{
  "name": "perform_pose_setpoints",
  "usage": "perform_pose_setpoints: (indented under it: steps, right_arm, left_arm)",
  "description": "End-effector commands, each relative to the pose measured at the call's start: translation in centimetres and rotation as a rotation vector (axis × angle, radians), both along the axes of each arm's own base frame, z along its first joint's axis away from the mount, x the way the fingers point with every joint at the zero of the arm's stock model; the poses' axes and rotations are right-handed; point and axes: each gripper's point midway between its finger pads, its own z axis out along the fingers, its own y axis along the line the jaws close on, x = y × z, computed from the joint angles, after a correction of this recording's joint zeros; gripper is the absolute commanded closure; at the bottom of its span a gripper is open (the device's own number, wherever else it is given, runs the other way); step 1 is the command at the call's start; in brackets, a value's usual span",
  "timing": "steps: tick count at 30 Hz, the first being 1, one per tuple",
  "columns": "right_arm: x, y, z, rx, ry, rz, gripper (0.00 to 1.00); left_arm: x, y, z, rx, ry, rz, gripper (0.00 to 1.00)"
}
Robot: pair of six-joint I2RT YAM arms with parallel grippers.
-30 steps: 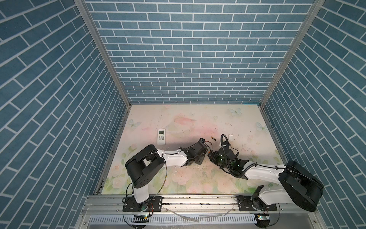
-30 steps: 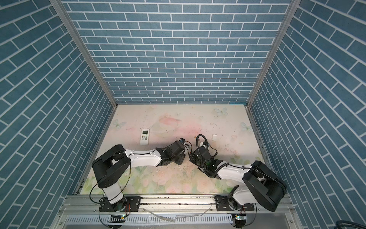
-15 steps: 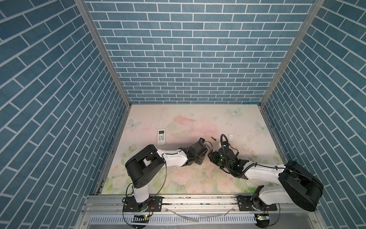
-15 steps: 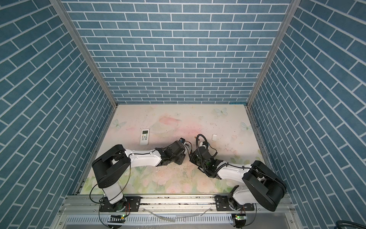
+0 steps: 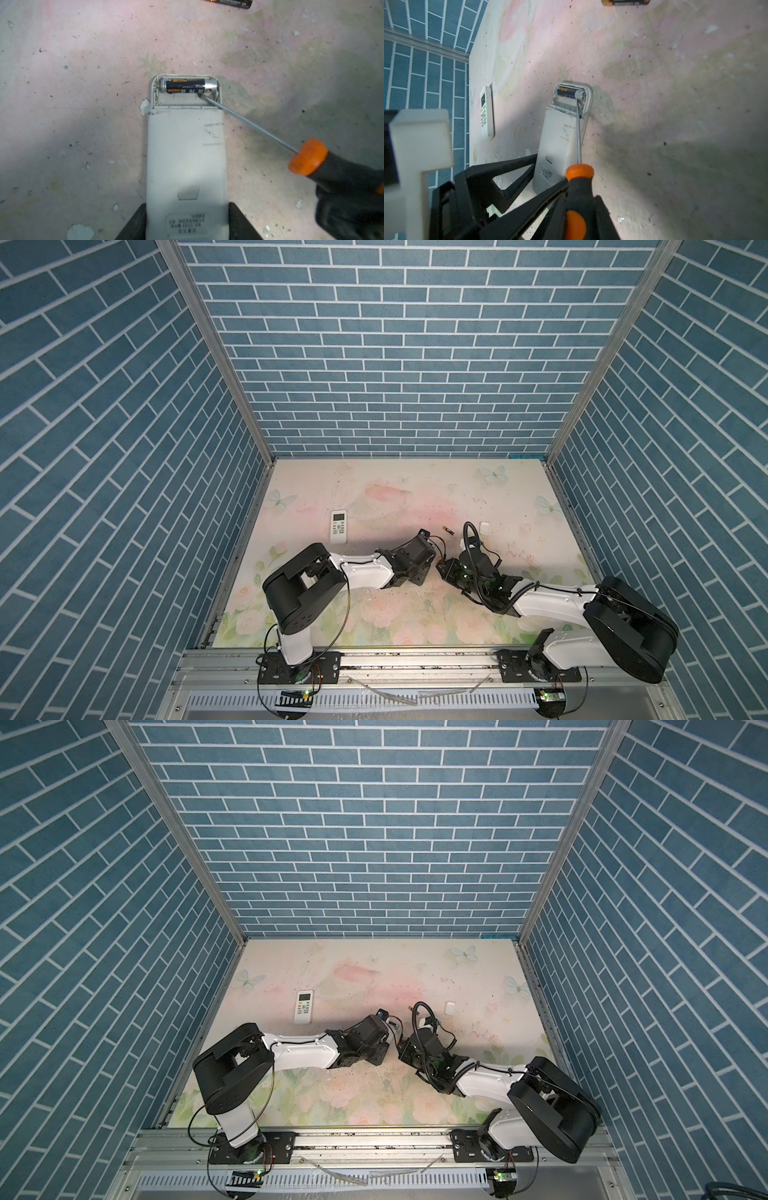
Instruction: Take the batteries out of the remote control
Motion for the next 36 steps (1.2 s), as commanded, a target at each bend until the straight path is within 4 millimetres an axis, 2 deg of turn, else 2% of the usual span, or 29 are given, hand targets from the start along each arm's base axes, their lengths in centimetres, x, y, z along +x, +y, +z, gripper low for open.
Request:
perform_pose_setpoints:
  steps: [1, 7, 13, 29, 36]
  right_arm:
    - [-3.7, -1.3, -4.1, -0.077, 0.154, 0.072, 1.0]
    - [-4.4, -1.6, -4.7, -0.087, 0.172, 0.076, 1.0]
    - [-4.5, -1.4, -4.2, -0.084, 0.167, 0.082, 1.0]
    - [-5.3, -2.0, -0.5, -0.123, 0.171, 0.099, 1.0]
    - [-4.4, -1.6, 0.1, -0.117, 0.13, 0.082, 1.0]
  left_arm:
    - [-9.7, 7.5, -8.5, 0.293, 0.416, -0.06, 0.46]
    - [-9.7, 7.4, -8.5, 0.289, 0.414, -0.053, 0.46]
    - [-9.7, 7.4, -8.5, 0.286, 0.414, -0.048, 0.46]
    - [-9.6, 7.4, -8.4, 0.279, 0.41, -0.046, 0.46]
    - [-9.7, 7.4, -8.4, 0.275, 0.414, -0.045, 0.46]
